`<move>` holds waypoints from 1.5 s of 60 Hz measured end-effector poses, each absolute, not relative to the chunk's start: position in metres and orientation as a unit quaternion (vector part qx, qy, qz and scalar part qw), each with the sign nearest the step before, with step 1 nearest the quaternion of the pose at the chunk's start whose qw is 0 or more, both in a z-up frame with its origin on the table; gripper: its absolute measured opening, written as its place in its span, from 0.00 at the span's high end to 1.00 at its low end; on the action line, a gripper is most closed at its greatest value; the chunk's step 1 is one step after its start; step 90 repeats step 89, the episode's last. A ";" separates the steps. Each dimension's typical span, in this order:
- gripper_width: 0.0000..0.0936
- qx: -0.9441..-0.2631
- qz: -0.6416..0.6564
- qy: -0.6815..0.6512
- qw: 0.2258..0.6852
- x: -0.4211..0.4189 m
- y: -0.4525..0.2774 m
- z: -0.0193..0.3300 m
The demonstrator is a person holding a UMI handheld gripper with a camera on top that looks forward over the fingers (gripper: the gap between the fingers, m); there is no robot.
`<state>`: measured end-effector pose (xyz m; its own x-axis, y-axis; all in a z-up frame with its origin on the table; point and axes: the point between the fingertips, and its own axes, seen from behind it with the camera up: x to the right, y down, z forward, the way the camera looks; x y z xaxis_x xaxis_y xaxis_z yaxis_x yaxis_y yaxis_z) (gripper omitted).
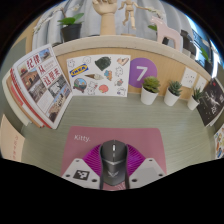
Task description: Arrange mouse
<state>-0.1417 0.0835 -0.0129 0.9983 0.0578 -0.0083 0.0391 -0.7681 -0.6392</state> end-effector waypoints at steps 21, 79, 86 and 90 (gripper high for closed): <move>0.11 -0.938 0.002 -0.010 0.345 -0.130 0.073 0.027; 0.08 -0.901 0.021 -0.030 0.431 -0.161 -0.095 0.255; 0.08 -0.897 0.029 -0.024 0.440 -0.151 -0.101 0.261; 0.08 -0.895 0.031 -0.024 0.444 -0.145 -0.104 0.265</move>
